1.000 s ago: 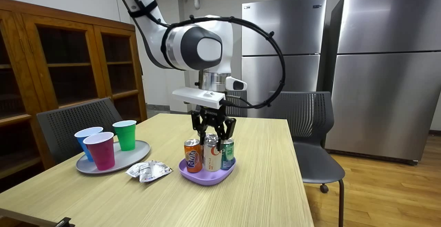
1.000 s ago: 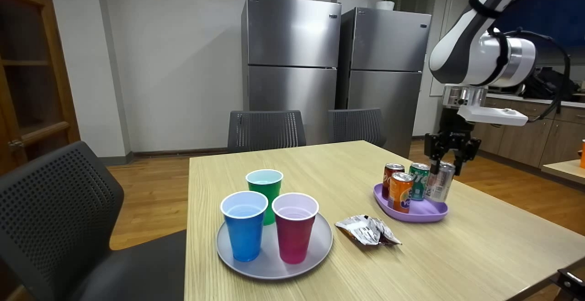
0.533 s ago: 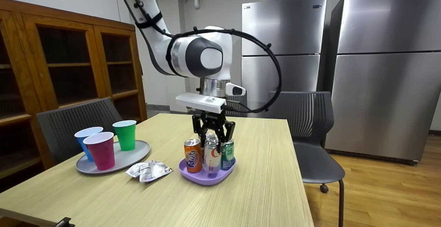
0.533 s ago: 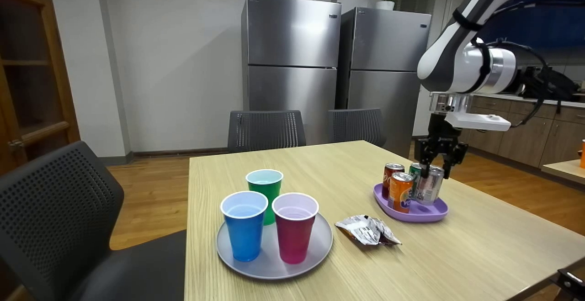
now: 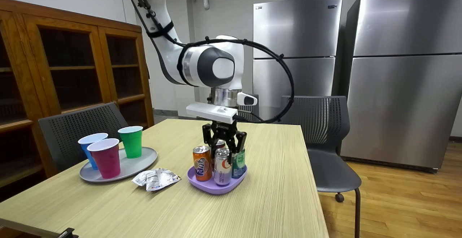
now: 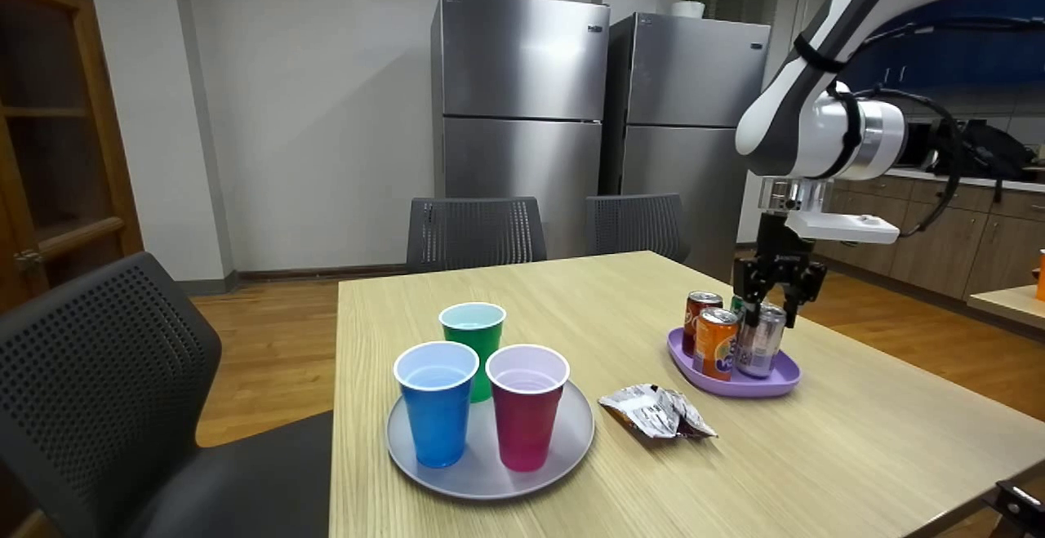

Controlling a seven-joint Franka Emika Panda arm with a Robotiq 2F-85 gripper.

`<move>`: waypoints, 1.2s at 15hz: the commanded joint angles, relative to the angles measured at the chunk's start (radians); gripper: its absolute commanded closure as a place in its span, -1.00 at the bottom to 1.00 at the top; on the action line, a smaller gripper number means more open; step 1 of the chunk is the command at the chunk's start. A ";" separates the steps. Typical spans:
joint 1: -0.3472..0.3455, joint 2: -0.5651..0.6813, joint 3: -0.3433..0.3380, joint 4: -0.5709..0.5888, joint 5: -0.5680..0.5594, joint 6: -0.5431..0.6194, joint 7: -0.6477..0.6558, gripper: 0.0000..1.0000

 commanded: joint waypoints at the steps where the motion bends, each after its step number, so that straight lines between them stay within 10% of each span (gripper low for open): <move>1: -0.006 0.012 0.011 0.032 -0.013 -0.025 0.003 0.24; 2: -0.002 0.014 0.008 0.034 -0.020 -0.026 0.009 0.24; 3: -0.002 0.013 0.008 0.035 -0.022 -0.026 0.009 -0.76; 6: -0.002 -0.003 0.008 0.028 -0.023 -0.019 0.006 -1.00; 18: 0.004 -0.248 0.001 -0.096 -0.023 -0.012 -0.040 -1.00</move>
